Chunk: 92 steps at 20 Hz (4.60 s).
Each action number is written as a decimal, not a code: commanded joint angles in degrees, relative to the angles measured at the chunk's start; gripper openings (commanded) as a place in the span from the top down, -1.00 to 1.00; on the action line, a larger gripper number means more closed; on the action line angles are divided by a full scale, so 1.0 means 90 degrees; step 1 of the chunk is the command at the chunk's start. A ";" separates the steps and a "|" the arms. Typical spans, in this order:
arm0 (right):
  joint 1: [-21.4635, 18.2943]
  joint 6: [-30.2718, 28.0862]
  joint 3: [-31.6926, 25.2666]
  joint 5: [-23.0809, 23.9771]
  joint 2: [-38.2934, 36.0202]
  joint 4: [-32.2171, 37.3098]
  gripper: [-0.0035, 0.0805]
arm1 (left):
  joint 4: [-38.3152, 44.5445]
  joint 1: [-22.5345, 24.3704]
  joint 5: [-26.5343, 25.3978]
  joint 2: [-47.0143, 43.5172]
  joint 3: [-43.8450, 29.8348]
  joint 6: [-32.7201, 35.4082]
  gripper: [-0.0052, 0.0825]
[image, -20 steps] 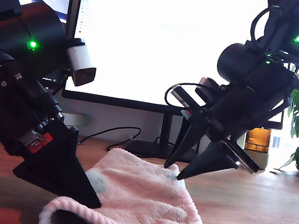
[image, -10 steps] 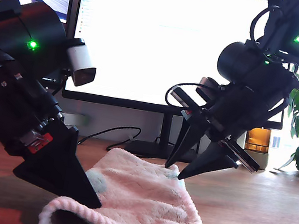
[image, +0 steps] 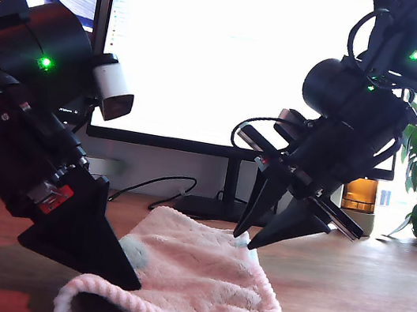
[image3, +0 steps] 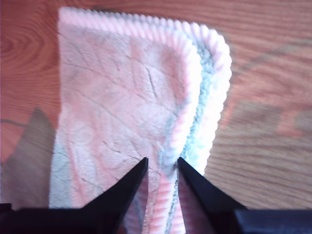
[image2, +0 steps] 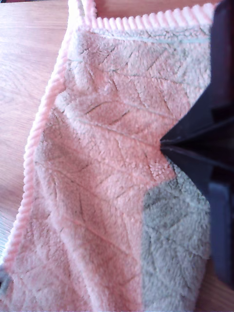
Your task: Fold the tea towel to a neat square and place it to the right
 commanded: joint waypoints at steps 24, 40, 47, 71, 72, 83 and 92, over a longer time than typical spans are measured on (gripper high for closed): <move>-0.0044 -0.0563 0.0850 0.0559 0.0372 -0.1061 0.95 | -0.0291 -0.0017 -0.0121 -0.0002 -0.0155 -0.0005 0.93; 0.0039 -0.1066 0.0882 0.0304 0.0170 -0.1124 0.31 | 0.0457 -0.0017 -0.0245 -0.0767 -0.0151 -0.0100 0.93; 0.0032 -0.1979 0.0879 0.0918 -0.0760 -0.1681 0.94 | -0.0046 0.0000 -0.0838 -0.1889 -0.0151 -0.0199 0.93; 0.0466 -0.3490 -0.3257 0.0432 -0.5306 0.0214 0.94 | -0.1552 -0.1404 -0.2072 -0.4580 -0.1110 0.0610 0.93; 0.0466 -0.3487 -0.3257 0.0435 -0.5265 0.0223 0.94 | -0.1469 -0.1474 -0.2055 -0.4515 -0.1110 0.0678 0.93; 0.0466 -0.3485 -0.3257 0.0457 -0.5217 0.0236 0.94 | -0.0928 -0.1302 -0.1642 -0.2844 -0.1110 0.0663 0.93; 0.0466 -0.3487 -0.3257 0.0459 -0.5217 0.0185 0.94 | -0.0767 -0.1302 -0.1525 -0.1868 -0.1110 0.0673 0.93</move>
